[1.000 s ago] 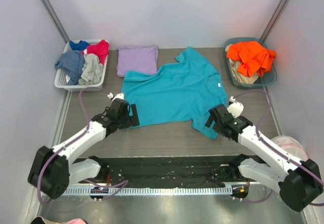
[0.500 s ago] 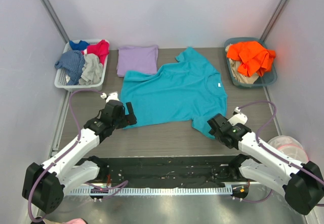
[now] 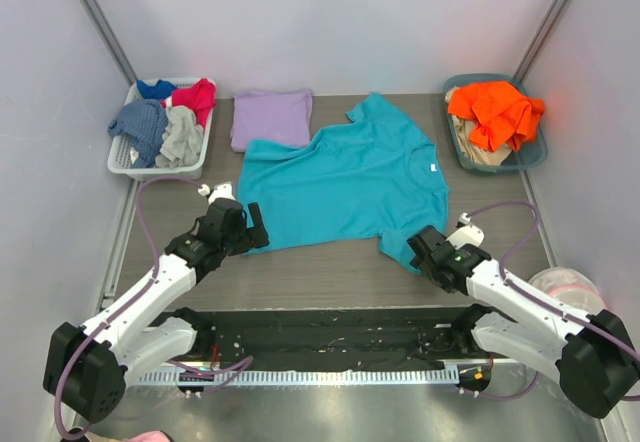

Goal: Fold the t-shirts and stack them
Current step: Flatten the tshirt out

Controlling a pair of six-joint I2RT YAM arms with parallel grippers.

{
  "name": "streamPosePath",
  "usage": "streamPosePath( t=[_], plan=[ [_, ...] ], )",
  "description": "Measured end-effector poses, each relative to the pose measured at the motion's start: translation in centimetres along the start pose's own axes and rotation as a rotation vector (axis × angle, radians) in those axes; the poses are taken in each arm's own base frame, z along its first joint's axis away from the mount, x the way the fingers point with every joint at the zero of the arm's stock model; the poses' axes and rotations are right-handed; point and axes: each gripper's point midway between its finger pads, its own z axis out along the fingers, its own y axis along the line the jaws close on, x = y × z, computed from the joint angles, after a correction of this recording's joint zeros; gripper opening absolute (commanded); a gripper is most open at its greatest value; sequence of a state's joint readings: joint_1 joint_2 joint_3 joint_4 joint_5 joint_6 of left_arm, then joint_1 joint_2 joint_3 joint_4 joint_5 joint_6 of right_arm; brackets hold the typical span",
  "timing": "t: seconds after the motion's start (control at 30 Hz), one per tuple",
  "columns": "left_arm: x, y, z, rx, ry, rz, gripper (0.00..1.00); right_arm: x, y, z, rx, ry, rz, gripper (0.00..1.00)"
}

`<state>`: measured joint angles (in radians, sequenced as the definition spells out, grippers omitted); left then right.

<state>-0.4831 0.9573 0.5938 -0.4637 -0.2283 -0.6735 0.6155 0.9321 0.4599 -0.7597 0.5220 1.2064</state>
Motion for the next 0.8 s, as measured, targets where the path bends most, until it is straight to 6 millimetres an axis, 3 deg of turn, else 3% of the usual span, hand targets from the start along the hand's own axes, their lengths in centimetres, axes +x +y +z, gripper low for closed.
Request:
streamPosePath(
  t=[0.57, 0.67, 0.8],
  plan=[
    [0.1, 0.5, -0.1, -0.015, -0.008, 0.001, 1.0, 1.1, 0.9, 1.0, -0.014, 0.031, -0.007, 0.54],
    [0.1, 0.5, -0.1, -0.015, -0.008, 0.001, 1.0, 1.1, 0.9, 1.0, -0.016, 0.029, -0.007, 0.46],
    [0.0, 0.6, -0.1, -0.021, -0.011, 0.001, 1.0, 1.1, 1.0, 1.1, -0.019, 0.029, -0.009, 0.21]
  ],
)
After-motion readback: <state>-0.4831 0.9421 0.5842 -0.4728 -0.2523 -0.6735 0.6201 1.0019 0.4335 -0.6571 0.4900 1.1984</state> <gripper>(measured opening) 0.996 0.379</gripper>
